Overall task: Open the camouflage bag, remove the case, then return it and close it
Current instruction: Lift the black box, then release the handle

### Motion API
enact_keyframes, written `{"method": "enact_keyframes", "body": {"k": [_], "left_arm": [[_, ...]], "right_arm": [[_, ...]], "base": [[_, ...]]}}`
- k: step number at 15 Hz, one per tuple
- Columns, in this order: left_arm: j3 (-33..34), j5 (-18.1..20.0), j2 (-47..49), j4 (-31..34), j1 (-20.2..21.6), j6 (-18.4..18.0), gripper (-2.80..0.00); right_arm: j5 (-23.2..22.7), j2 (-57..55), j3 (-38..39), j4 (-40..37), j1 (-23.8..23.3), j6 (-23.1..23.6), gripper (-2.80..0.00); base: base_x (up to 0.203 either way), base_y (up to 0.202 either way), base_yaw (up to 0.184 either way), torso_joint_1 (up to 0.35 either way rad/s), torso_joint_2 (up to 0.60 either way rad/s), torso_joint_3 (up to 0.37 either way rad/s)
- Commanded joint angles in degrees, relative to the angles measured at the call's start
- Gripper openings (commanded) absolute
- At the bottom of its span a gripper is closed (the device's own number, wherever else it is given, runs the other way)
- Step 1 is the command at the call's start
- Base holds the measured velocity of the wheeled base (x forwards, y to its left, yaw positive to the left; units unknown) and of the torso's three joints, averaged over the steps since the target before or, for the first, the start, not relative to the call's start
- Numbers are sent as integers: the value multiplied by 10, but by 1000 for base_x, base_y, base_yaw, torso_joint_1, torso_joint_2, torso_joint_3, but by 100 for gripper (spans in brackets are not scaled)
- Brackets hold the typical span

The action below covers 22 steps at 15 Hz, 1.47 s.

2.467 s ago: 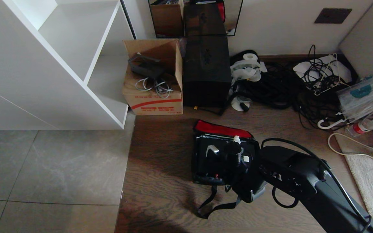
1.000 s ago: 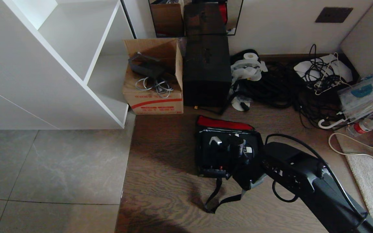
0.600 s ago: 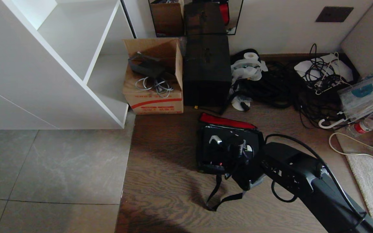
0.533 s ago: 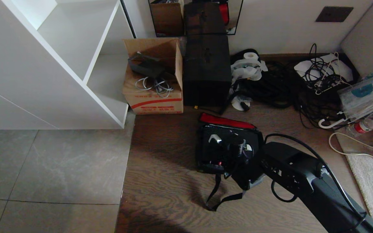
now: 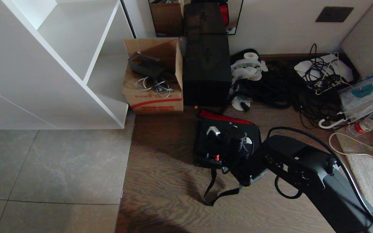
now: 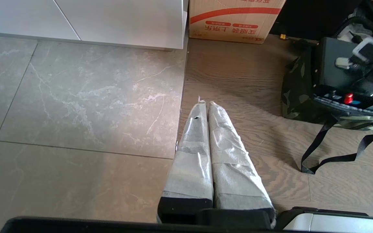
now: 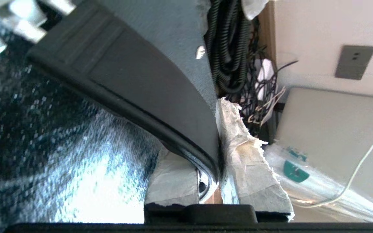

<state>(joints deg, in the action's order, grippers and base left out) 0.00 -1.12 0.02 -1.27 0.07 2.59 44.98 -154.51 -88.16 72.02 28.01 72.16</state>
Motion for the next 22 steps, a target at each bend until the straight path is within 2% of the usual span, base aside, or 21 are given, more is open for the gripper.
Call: {"method": "enact_keyframes", "body": {"k": [1, 8, 16, 22], "left_arm": [[6, 0, 0, -1, 0, 0, -280], [6, 0, 0, 0, 0, 0, -280], [6, 0, 0, 0, 0, 0, -280], [6, 0, 0, 0, 0, 0, -280]], "right_arm": [[3, 44, 22, 4, 8, 4, -280], [2, 144, 59, -6, 13, 8, -280], [7, 254, 124, -54, 10, 4, -280], [7, 304, 159, -65, -55, 4, -280]], "base": [[0, 0, 0, 0, 0, 0], [0, 0, 0, 0, 0, 0], [0, 0, 0, 0, 0, 0], [0, 0, 0, 0, 0, 0]]}}
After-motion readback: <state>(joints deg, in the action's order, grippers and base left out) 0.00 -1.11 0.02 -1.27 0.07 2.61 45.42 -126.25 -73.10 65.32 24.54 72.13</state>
